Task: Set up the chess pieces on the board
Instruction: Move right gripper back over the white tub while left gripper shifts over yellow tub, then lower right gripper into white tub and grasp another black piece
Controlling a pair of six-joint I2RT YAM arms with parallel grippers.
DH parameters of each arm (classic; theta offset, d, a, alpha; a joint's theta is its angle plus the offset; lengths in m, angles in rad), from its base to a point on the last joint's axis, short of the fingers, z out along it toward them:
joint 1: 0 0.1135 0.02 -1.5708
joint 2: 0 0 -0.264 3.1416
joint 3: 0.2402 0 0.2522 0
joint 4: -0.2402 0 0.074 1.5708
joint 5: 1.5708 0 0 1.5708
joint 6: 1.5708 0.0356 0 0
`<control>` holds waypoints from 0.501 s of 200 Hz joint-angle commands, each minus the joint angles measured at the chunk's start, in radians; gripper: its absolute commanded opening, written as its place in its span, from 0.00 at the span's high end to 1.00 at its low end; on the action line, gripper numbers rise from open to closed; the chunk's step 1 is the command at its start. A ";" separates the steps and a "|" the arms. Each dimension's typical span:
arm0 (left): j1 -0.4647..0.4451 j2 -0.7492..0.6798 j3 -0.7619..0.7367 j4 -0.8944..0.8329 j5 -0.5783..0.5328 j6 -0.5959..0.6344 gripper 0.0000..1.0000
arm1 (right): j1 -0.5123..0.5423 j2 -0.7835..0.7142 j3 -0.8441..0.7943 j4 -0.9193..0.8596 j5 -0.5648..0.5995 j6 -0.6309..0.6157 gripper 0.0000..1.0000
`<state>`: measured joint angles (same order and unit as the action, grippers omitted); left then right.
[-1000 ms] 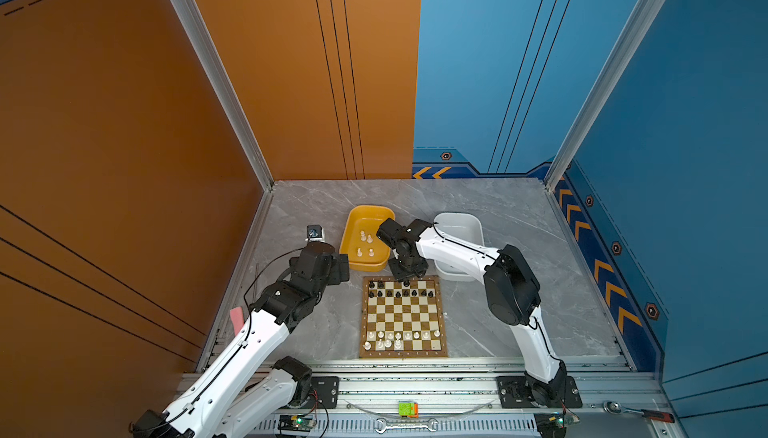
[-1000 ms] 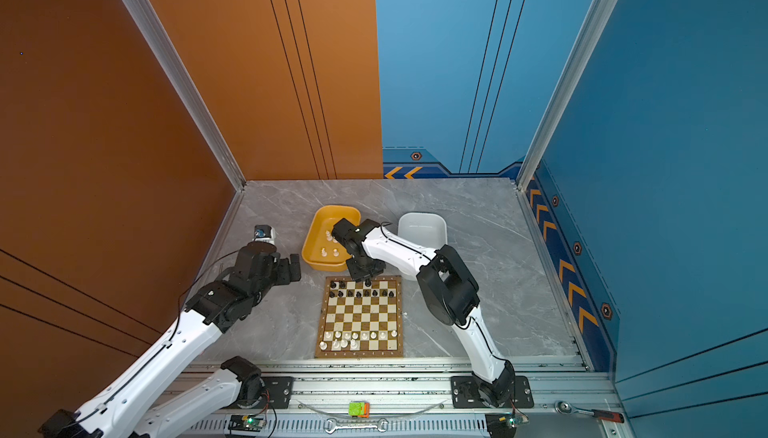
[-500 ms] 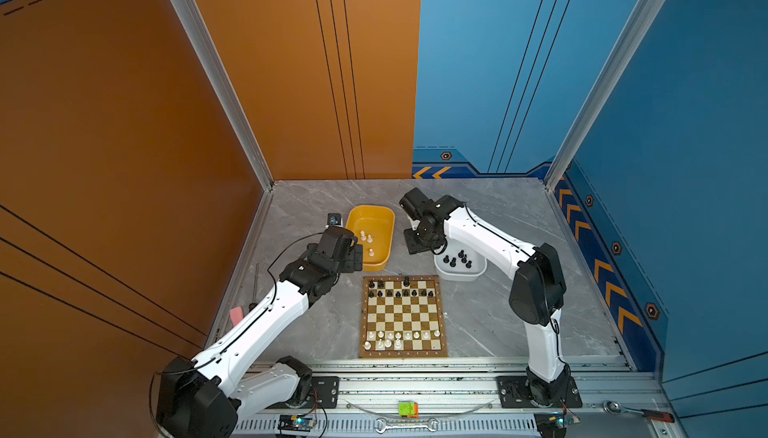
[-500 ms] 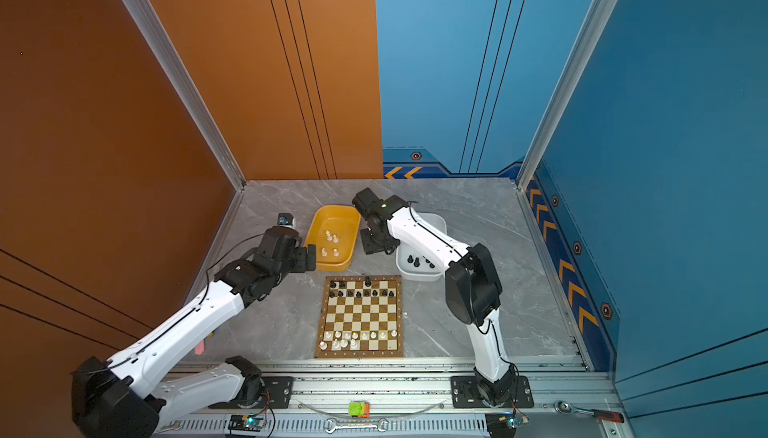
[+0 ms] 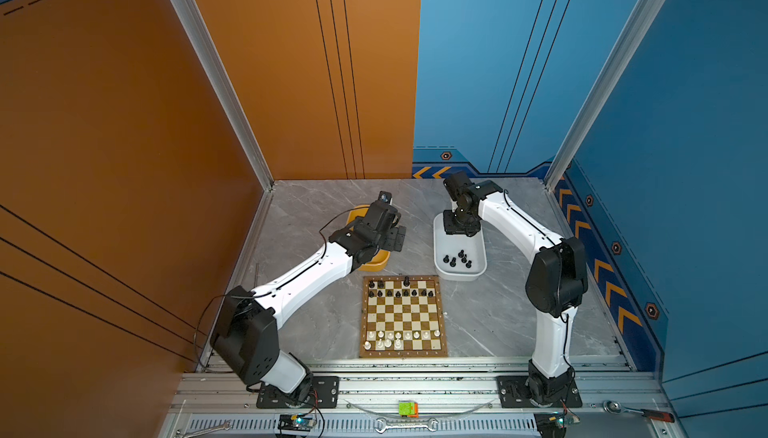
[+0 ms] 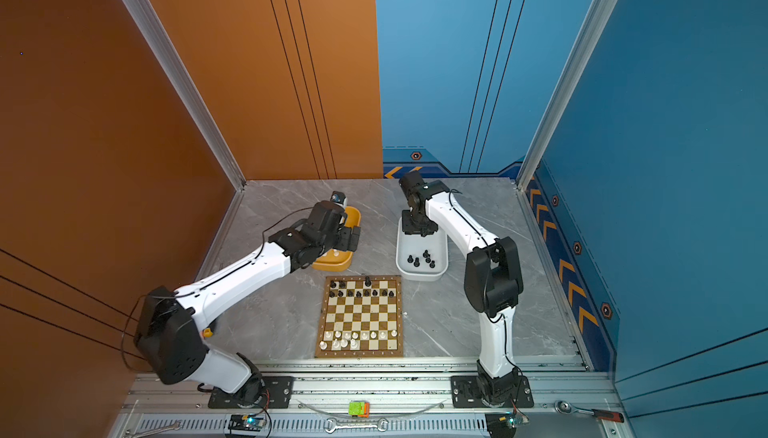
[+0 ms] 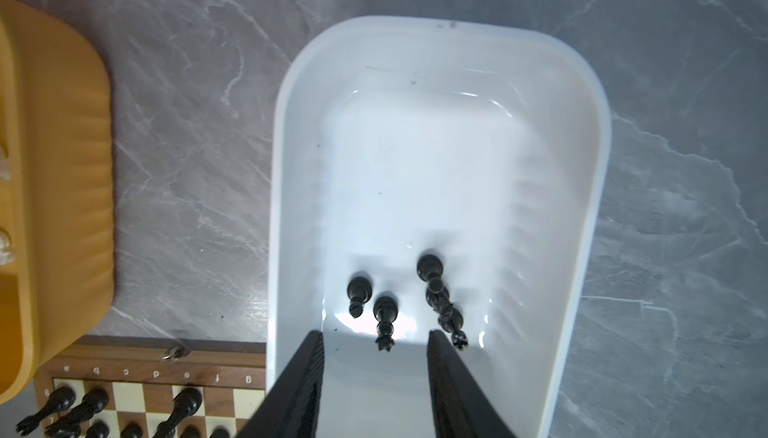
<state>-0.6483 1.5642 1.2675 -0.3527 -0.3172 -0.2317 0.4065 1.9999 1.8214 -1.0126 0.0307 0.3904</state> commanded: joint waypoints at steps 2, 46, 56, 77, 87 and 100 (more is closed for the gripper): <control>-0.016 0.068 0.095 0.009 0.069 0.037 0.02 | -0.022 -0.014 -0.017 -0.030 0.013 -0.021 0.60; -0.021 0.168 0.209 -0.018 0.111 0.054 0.02 | -0.046 0.010 -0.084 -0.019 0.005 -0.027 0.67; -0.019 0.183 0.225 -0.023 0.116 0.057 0.02 | -0.050 0.013 -0.100 -0.012 -0.001 -0.025 0.67; -0.020 0.208 0.252 -0.037 0.128 0.061 0.02 | -0.056 0.029 -0.127 0.003 -0.013 -0.021 0.69; -0.019 0.216 0.259 -0.040 0.132 0.064 0.02 | -0.057 0.036 -0.136 0.008 -0.017 -0.019 0.71; -0.018 0.220 0.263 -0.044 0.136 0.066 0.02 | -0.057 0.044 -0.142 0.016 -0.023 -0.019 0.72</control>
<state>-0.6624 1.7664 1.4937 -0.3611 -0.2150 -0.1864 0.3565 2.0148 1.7020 -1.0088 0.0231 0.3740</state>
